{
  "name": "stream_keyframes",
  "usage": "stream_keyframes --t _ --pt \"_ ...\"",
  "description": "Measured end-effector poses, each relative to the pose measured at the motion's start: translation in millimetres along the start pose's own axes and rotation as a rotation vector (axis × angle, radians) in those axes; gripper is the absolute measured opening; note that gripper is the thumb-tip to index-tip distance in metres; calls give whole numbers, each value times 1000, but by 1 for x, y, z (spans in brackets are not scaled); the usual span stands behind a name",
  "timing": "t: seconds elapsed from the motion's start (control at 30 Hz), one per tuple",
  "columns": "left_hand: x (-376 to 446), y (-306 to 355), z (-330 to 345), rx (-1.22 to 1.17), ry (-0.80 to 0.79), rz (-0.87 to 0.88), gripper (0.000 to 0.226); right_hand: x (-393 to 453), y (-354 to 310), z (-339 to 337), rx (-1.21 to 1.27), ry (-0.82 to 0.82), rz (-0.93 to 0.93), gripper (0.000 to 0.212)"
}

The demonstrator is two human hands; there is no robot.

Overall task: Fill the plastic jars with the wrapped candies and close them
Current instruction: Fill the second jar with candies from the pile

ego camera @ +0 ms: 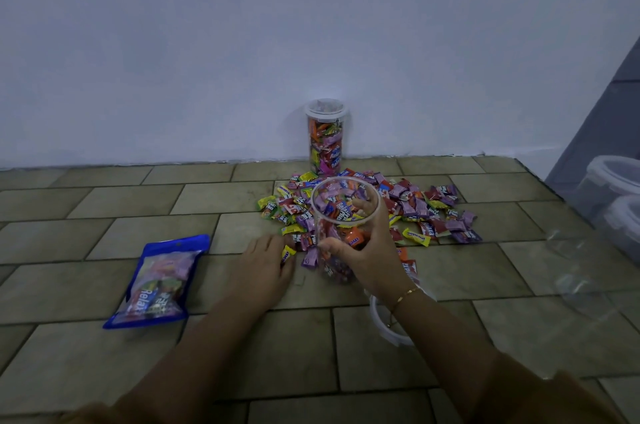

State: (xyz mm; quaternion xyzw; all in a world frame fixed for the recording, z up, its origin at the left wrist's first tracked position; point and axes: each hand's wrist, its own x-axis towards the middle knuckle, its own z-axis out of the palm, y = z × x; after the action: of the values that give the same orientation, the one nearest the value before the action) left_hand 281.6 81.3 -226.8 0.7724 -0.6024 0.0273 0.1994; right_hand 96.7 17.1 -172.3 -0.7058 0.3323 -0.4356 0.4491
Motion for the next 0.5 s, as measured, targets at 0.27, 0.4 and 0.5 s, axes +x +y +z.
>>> stream_keyframes --t 0.27,0.4,0.5 --pt "0 2 -8 -228 50 -167 28 -2 -1 0 -15 -8 -1 104" --pt "9 7 -17 -375 132 -288 26 -3 -3 -1 -2 -11 8 107" --pt "25 15 -28 -564 235 -353 17 -3 -4 -2 5 -2 9 102"
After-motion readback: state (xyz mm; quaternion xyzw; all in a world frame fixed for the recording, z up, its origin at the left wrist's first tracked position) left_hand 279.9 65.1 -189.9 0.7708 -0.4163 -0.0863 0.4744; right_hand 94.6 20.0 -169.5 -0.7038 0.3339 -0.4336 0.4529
